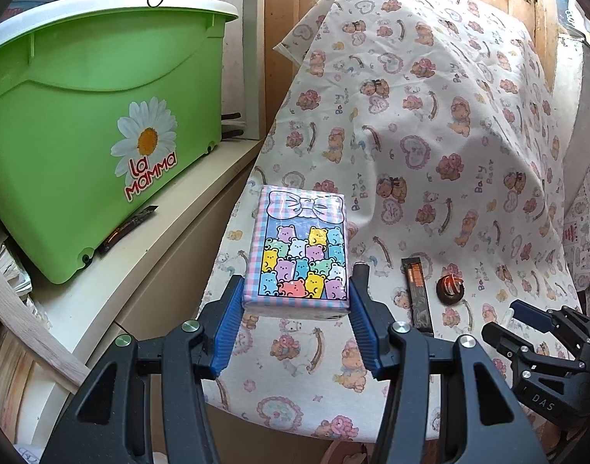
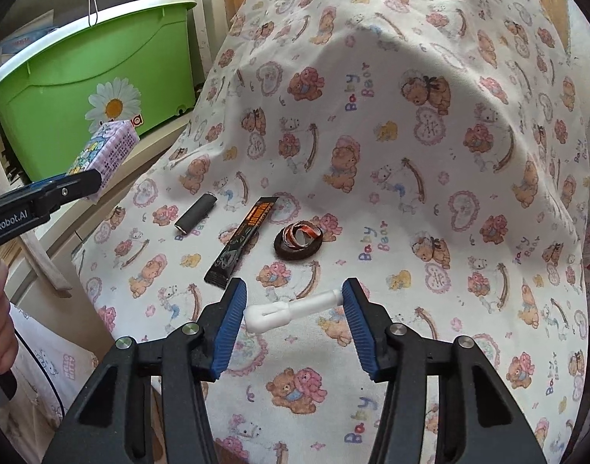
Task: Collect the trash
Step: 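Carry the tissue pack and white stick over the pink wastebasket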
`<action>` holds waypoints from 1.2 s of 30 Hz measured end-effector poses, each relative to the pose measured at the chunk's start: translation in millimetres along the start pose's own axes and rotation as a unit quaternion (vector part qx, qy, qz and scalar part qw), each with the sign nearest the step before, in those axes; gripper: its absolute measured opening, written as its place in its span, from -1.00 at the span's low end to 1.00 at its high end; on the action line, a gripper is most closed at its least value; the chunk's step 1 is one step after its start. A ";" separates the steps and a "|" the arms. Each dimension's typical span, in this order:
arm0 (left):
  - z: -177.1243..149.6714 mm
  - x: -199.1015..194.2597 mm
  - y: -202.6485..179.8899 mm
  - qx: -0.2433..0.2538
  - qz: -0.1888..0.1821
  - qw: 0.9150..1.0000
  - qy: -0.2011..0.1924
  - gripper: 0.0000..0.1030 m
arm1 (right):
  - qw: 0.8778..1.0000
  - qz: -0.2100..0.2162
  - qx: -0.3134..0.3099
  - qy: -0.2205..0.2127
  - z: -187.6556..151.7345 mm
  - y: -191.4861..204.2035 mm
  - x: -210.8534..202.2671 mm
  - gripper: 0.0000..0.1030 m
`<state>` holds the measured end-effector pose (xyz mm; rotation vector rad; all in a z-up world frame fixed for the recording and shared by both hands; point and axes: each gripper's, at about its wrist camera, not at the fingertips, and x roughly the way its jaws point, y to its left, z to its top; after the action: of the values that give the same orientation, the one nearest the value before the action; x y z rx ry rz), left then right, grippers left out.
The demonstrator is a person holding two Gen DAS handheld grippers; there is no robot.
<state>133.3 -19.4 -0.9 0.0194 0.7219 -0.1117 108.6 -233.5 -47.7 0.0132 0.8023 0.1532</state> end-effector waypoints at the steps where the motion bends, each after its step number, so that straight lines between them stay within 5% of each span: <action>1: -0.3 0.1 0.0 0.000 0.000 1.000 0.001 -0.02 | 1.000 -0.001 0.003 -0.004 0.2 -0.6 -3.2 0.05; 14: -3.7 -9.7 -13.5 0.022 -0.013 1.000 0.000 -0.02 | 0.999 -0.017 0.021 -0.033 4.9 3.4 -58.8 0.05; 24: 4.1 -66.9 -33.2 0.038 -0.035 0.999 -0.002 -0.02 | 0.998 0.001 0.056 -0.028 -2.8 22.5 -125.3 0.05; 36: -49.6 -93.0 -56.8 0.054 -0.077 0.994 0.061 -0.02 | 0.997 -0.001 0.073 -0.021 -49.5 33.3 -155.1 0.05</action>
<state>25.3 -64.2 24.5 0.0742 0.8380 -0.2986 -37.4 -224.8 31.1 0.1523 0.7698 0.0913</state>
